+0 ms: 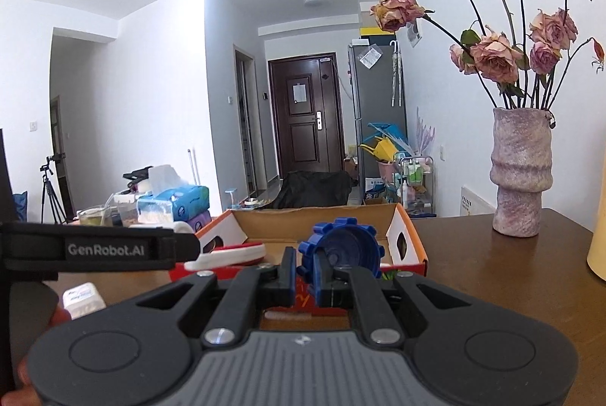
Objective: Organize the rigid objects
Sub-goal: 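Carry the spray bottle with the left gripper over the box while the right carries the blue cap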
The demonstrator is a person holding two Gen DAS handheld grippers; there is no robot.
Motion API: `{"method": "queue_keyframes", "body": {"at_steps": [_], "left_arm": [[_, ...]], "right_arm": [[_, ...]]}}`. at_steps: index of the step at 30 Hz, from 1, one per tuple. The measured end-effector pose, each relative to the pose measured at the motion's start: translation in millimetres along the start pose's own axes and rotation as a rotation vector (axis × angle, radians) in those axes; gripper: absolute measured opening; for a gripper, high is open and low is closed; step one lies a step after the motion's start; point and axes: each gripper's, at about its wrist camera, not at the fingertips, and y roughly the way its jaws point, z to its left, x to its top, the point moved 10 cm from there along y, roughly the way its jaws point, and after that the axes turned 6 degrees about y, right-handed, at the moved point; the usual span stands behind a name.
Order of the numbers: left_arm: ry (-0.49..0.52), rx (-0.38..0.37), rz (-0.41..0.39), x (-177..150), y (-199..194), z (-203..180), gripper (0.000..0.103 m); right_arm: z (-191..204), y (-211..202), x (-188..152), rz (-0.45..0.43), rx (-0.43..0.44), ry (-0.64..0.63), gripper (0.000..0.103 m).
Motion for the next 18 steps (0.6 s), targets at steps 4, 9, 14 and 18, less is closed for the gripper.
{"method": "queue_keyframes", "body": {"at_steps": [4,9,14,18], "left_arm": [[-0.001,0.013,0.003,6,12,-3,0.099],[-0.009,0.026,0.010,13,30,-5,0.099],[-0.021,0.030,0.005,23,46,-8,0.099],[-0.020,0.028,0.012,26,59,-12,0.099]], "right_arm": [[-4,14,7,-0.007,-0.001,0.007,0.008],[-8,33,11,-0.003,-0.005,0.028,0.008],[-14,47,12,0.005,-0.012,0.023,0.008],[-19,59,15,0.006,-0.017,0.023,0.008]]}}
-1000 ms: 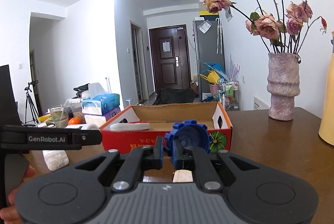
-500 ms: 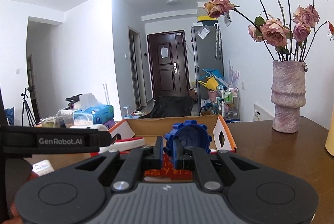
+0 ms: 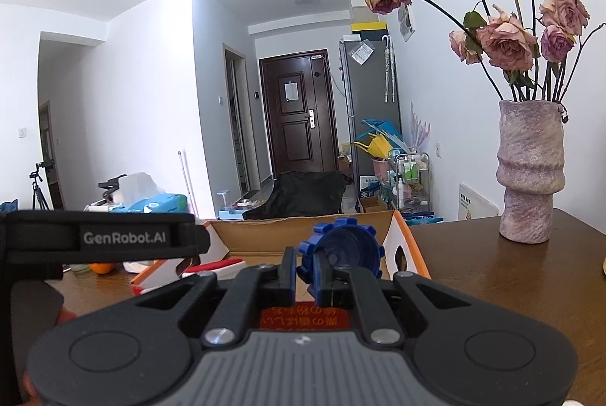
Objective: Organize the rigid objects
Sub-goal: 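Carry the spray bottle with the left gripper over the box while the right carries the blue cap, then lower the spray bottle and blue cap into the red box and open both grippers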
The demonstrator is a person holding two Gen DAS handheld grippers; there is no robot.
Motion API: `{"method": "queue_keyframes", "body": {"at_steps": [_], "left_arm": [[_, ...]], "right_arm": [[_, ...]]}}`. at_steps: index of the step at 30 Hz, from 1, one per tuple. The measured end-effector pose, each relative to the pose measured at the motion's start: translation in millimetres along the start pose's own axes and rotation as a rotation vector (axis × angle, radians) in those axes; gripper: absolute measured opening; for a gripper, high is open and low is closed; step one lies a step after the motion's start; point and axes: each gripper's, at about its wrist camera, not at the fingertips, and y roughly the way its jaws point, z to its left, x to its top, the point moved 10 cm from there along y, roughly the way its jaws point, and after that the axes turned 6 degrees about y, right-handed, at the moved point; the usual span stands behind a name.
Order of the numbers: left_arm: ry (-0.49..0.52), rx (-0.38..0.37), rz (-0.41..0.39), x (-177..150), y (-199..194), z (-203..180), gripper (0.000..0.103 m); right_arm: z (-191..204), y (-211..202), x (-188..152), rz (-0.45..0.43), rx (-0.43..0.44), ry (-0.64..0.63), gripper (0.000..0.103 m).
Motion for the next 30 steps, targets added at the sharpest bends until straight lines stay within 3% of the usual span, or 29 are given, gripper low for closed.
{"method": "queue_keyframes", "body": {"at_steps": [30], "left_arm": [[0.011,0.061,0.048,22,83,6,0.099]], "right_arm": [[-17,89,10,0.043,-0.005,-0.022,0.008]]}}
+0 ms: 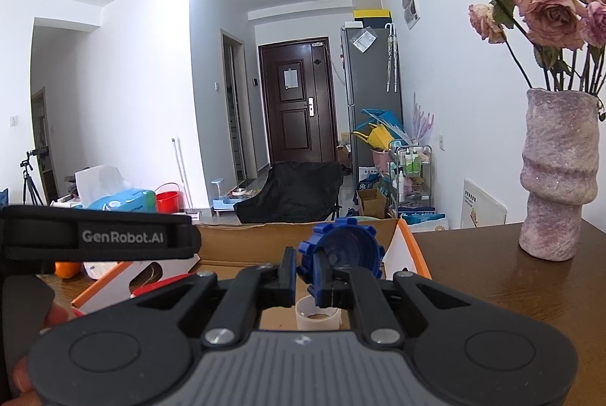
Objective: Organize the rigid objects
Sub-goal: 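Lower the spray bottle and blue cap into the red box and open both grippers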
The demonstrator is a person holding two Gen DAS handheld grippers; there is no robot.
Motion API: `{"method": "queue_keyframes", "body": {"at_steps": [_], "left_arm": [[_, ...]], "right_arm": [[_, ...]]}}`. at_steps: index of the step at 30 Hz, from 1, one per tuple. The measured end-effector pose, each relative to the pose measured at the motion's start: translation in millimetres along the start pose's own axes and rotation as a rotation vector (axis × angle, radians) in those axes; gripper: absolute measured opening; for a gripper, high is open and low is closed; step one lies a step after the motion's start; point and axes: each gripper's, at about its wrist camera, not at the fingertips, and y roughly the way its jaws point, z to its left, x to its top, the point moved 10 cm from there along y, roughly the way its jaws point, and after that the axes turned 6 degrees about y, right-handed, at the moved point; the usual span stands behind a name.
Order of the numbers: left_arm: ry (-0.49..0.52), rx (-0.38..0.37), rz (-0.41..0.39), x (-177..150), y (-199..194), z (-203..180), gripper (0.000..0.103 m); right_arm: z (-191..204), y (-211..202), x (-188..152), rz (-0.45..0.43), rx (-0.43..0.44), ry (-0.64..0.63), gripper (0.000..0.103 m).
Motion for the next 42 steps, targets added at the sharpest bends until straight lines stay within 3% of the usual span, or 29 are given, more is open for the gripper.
{"method": "queue_keyframes", "body": {"at_steps": [20,23,25,26,27,28,33,42], "left_arm": [[0.034,0.023,0.069,2,26,1,0.100],[0.023,0.026,0.071,1,24,2,0.103],[0.019,0.022,0.070,1,23,3,0.103],[0.017,0.025,0.069,2,23,4,0.103],[0.014,0.028,0.069,2,23,4,0.103],[0.011,0.030,0.072,2,23,5,0.103],[0.003,0.033,0.074,2,23,8,0.103],[-0.024,0.032,0.061,4,16,10,0.103]], "right_arm": [[1,33,-3,0.075,0.012,-0.043,0.011],[-2,34,-6,0.104,-0.020,-0.052,0.021],[-5,34,-6,0.113,-0.039,-0.052,0.048],[-6,34,-6,0.113,-0.052,-0.049,0.074],[-9,32,-5,0.103,-0.069,-0.046,0.092],[-10,30,-3,0.086,-0.084,-0.047,0.097],[-13,26,2,0.075,-0.088,-0.029,0.103],[-13,24,2,0.079,-0.092,-0.030,0.103]]}}
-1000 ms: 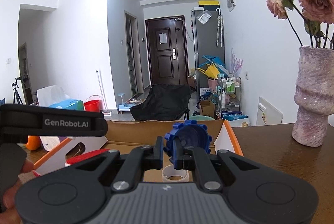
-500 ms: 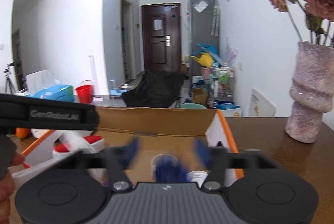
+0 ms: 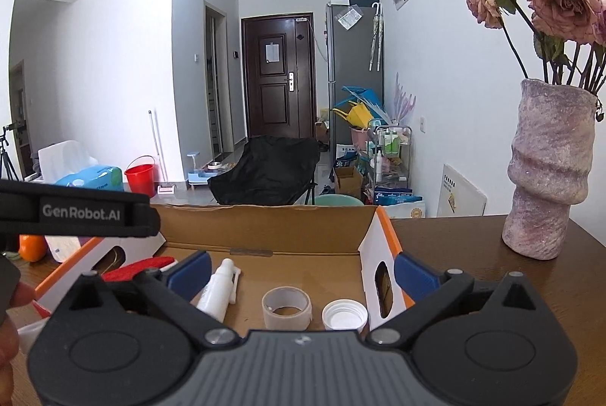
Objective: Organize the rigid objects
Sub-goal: 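Lower the spray bottle and blue cap into the red box and open both grippers, then withdraw both grippers from the box back over the table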
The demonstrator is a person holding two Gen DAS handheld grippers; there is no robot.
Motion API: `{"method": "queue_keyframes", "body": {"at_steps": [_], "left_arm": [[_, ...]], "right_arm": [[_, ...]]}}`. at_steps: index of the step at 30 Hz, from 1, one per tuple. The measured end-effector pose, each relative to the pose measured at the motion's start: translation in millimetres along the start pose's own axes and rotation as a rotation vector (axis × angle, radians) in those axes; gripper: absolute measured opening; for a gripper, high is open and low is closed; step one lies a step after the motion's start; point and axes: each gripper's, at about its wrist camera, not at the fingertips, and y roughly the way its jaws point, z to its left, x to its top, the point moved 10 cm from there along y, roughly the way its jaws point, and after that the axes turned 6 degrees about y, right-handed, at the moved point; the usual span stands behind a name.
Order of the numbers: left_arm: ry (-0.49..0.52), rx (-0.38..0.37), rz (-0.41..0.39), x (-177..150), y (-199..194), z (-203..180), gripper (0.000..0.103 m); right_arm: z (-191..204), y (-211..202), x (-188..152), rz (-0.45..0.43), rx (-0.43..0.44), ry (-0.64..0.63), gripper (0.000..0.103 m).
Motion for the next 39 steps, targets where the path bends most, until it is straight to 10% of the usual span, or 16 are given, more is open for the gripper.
{"method": "queue_keyframes", "body": {"at_steps": [39], "left_arm": [[0.001,-0.027,-0.045,-52,-124,9,0.103]], "right_arm": [[-16,-118,-51,0.007,-0.081,-0.021,0.103]]}}
